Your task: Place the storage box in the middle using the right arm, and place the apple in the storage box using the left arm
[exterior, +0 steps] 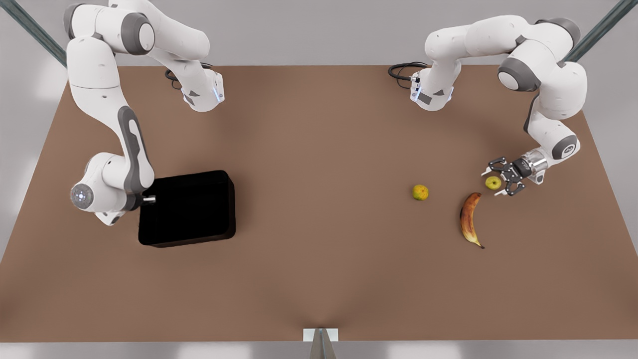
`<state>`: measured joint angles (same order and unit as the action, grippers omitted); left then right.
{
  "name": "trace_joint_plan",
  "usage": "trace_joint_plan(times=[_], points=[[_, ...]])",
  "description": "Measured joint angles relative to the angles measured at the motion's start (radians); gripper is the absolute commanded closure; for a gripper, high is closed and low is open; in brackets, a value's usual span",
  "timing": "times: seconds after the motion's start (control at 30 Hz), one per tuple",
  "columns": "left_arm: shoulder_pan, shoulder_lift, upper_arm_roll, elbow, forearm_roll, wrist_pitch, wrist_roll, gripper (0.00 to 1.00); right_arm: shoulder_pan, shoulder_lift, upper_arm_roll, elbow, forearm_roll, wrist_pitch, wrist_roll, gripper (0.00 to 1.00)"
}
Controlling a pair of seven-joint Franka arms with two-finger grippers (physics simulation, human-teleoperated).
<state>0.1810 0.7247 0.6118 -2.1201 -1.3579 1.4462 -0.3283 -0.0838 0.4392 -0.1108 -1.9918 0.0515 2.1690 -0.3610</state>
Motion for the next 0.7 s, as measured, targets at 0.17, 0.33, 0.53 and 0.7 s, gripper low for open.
trace_joint_plan(times=[0.17, 0.33, 0.53, 0.7], points=[[0.000, 0.009, -0.001, 0.005, 0.016, 0.030, -0.006, 0.00, 0.116, 0.002, 0.042, 0.086, 0.003, -0.004, 0.009, 0.79], [0.000, 0.013, -0.024, 0.008, -0.017, 0.092, -0.010, 0.00, 0.236, 0.069, 0.113, 0.311, 0.007, -0.164, 0.020, 0.79], [0.002, 0.023, -0.037, 0.006, -0.044, 0.106, -0.003, 0.03, 0.464, 0.303, 0.115, 0.625, 0.081, -0.169, 0.099, 0.79], [0.001, 0.022, -0.035, 0.008, -0.049, 0.106, -0.009, 0.32, 0.538, 0.440, 0.117, 0.790, 0.144, -0.156, 0.130, 0.79]])
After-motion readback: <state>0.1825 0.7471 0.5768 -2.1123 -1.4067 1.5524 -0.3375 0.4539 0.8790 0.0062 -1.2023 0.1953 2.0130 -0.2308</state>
